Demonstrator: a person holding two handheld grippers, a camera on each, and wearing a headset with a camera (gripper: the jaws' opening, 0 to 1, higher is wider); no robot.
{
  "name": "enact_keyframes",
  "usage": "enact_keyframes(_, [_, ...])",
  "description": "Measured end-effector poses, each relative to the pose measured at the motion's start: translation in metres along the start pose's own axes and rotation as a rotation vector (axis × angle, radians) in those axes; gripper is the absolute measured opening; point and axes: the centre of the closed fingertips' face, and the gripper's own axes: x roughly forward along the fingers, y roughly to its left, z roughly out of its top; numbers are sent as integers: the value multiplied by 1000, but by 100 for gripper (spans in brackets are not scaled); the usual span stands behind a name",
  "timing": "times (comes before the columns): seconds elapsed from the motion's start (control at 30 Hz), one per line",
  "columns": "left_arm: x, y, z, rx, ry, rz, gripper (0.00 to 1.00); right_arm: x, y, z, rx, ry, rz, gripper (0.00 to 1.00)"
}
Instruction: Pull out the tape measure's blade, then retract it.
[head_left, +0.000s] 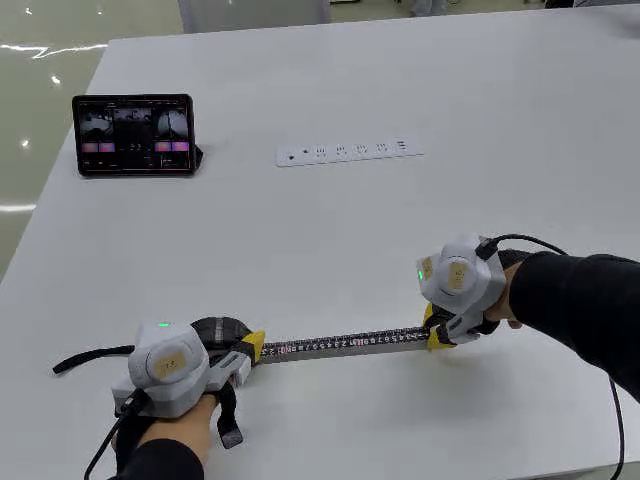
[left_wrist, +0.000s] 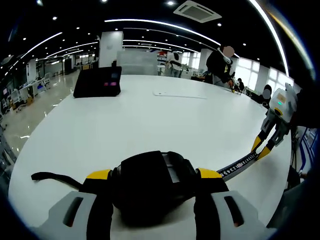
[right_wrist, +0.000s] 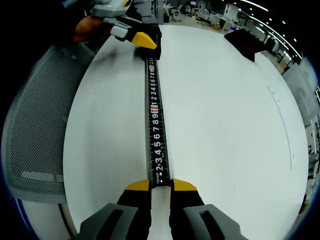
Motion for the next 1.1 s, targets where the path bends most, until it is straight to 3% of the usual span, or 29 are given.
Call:
enact_keyframes(0.77, [-1, -1, -1, -11, 26, -5, 62, 2, -1, 5, 75, 1, 11, 10])
enact_keyframes(1.1, [-1, -2, -2, -13, 53, -19, 61, 3, -1, 12, 68, -9, 32, 10])
